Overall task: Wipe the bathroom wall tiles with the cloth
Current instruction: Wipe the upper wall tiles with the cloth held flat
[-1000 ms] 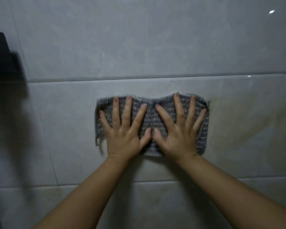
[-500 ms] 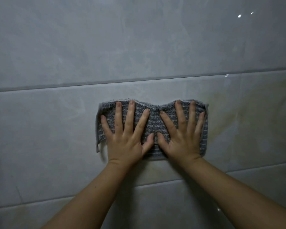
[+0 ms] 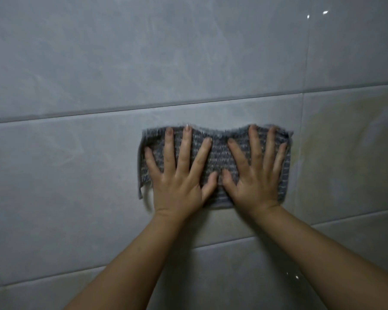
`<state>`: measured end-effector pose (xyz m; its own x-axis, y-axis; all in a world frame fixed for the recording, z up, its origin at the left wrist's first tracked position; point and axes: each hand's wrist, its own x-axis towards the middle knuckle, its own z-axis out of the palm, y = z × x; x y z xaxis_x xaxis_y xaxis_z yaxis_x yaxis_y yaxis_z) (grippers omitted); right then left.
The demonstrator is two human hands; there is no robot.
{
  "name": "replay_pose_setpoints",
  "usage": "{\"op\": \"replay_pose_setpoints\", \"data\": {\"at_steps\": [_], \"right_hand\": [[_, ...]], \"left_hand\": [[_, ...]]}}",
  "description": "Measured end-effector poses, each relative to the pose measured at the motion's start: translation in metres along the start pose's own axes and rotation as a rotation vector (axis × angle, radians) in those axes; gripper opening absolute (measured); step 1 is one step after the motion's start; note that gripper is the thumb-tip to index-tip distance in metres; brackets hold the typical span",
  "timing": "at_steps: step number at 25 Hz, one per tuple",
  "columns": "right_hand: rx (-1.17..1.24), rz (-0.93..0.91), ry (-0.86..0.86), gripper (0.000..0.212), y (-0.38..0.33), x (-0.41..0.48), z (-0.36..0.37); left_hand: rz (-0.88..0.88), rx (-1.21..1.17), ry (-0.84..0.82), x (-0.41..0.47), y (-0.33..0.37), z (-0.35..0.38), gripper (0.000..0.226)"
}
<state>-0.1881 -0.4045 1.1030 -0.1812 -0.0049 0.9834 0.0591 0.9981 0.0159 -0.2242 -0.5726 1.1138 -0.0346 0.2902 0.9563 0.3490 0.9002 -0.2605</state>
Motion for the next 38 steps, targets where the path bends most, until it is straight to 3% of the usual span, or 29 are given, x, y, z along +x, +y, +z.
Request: {"op": "replay_pose_setpoints", "data": {"at_steps": [5,11,21,26,38], "right_hand": [[0.007,-0.064,-0.022,0.066,0.016,0.012,-0.003],[0.013,-0.036,0.056,0.060,0.052,0.090,-0.016],[0.035,-0.077,0.013,0.057,0.064,-0.006,-0.001],[0.044,-0.078,0.017,0.057,0.026,-0.026,0.006],[0.109,-0.201,0.011,0.057,-0.153,-0.069,0.034]], "left_hand": [[0.034,-0.008,0.014,0.020,0.009,0.001,0.064],[-0.144,-0.022,0.063,0.097,0.042,0.003,0.060],[-0.047,0.023,-0.013,0.003,0.062,0.011,0.060],[-0.034,0.002,-0.023,-0.023,0.033,0.006,0.058],[-0.055,0.050,-0.072,-0.130,-0.132,-0.023,0.062]]}}
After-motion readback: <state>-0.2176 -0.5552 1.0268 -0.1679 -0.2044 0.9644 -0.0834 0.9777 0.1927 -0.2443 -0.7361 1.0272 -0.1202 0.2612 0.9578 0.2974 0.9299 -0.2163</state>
